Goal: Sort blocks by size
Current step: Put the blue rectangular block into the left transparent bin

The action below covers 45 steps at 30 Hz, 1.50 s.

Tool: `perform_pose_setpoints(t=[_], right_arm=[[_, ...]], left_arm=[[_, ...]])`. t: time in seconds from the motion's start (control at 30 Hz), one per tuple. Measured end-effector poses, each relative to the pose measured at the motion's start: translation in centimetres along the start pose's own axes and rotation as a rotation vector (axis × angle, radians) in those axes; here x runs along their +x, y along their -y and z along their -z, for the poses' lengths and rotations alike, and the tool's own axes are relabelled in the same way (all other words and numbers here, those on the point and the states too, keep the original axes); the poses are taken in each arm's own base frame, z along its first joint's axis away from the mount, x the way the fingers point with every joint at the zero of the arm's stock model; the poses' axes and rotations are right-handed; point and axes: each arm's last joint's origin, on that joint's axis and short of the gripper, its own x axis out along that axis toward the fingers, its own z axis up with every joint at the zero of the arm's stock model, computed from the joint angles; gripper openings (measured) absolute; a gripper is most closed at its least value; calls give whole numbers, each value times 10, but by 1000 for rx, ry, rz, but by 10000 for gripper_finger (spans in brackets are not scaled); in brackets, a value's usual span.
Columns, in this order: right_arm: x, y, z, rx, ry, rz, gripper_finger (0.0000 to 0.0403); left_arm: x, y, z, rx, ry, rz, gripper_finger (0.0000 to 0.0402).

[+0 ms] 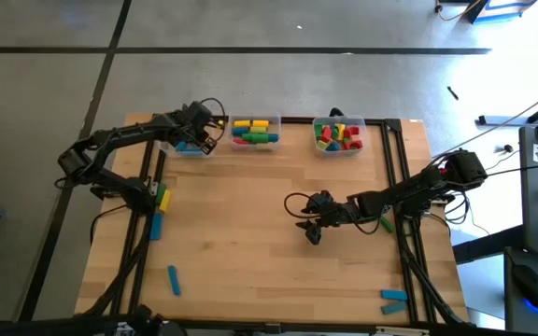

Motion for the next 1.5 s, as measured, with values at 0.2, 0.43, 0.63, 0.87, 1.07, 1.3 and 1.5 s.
perform_pose_setpoints(t=[0.2, 0.43, 0.63, 0.87, 1.07, 1.3, 1.5], right_arm=[[0, 0, 0, 0, 1, 1, 257], [0, 0, 0, 0, 1, 0, 257], [0, 0, 0, 0, 1, 1, 257], [0, 0, 0, -1, 0, 2, 257], [0, 0, 0, -2, -3, 4, 257], [0, 0, 0, -1, -3, 4, 257], [0, 0, 1, 1, -5, 5, 257]], left_arm=[[2, -1, 2, 1, -8, 0, 120], [2, 0, 3, 4, -16, 0, 188], [0, 2, 3, 12, -11, 4, 223], [-25, 9, 2, 43, 75, 36, 219], [-67, 14, 6, 72, 153, 89, 217], [-102, 35, 22, 162, 202, 193, 213], [-123, 66, 41, 311, 203, 327, 212]])
